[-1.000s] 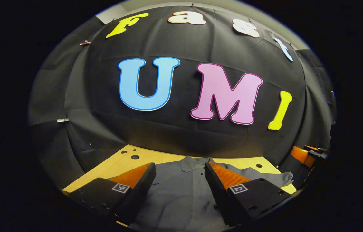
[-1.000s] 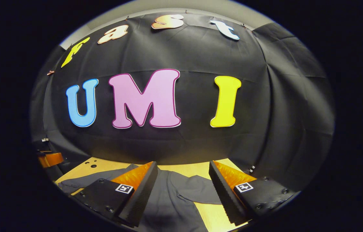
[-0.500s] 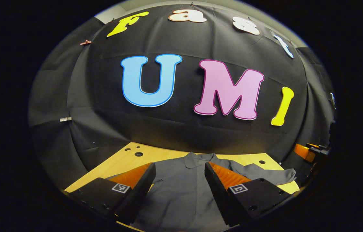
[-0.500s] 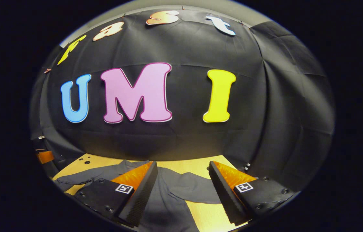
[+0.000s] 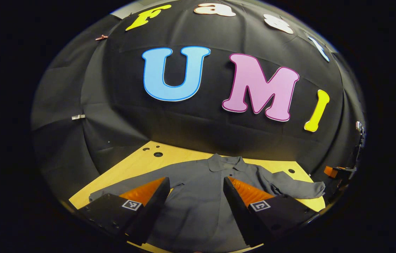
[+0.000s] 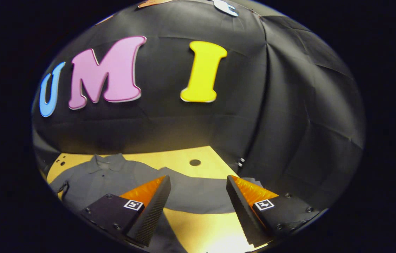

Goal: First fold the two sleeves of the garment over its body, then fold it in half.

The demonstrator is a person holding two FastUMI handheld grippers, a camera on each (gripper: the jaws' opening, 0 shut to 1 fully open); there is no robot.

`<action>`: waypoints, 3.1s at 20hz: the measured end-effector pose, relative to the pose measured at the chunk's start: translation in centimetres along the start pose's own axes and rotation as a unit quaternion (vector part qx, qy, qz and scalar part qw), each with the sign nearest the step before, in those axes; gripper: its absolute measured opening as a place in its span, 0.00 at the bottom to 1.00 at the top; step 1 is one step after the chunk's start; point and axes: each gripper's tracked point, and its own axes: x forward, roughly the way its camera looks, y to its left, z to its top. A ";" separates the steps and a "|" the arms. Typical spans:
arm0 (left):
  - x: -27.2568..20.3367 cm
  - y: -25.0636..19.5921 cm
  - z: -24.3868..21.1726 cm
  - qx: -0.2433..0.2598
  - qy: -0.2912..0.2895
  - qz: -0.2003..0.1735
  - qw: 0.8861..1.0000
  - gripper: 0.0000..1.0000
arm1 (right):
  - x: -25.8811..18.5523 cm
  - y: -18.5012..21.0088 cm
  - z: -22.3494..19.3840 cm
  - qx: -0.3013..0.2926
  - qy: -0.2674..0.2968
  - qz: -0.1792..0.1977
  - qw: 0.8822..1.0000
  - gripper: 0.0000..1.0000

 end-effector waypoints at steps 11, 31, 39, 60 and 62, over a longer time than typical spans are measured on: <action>3.0 -4.7 -2.5 0.027 0.048 -0.035 0.998 0.96 | 8.5 -11.0 -9.3 0.069 0.131 -0.107 0.983 0.98; 5.3 -10.1 -5.0 0.024 0.092 -0.062 0.994 0.96 | 14.8 -15.3 -18.0 0.106 0.214 -0.128 0.963 0.98; 5.2 -8.1 -5.5 0.000 0.094 -0.045 0.995 0.96 | 14.4 -14.2 -17.1 0.120 0.207 -0.114 0.964 0.20; -4.8 8.0 -6.1 -0.011 0.082 0.058 0.995 0.96 | 7.5 6.0 3.7 0.023 0.087 0.046 0.995 0.05; -6.1 9.4 -7.1 0.002 0.085 0.070 0.994 0.96 | 7.2 9.7 4.9 0.001 0.077 0.068 0.995 0.05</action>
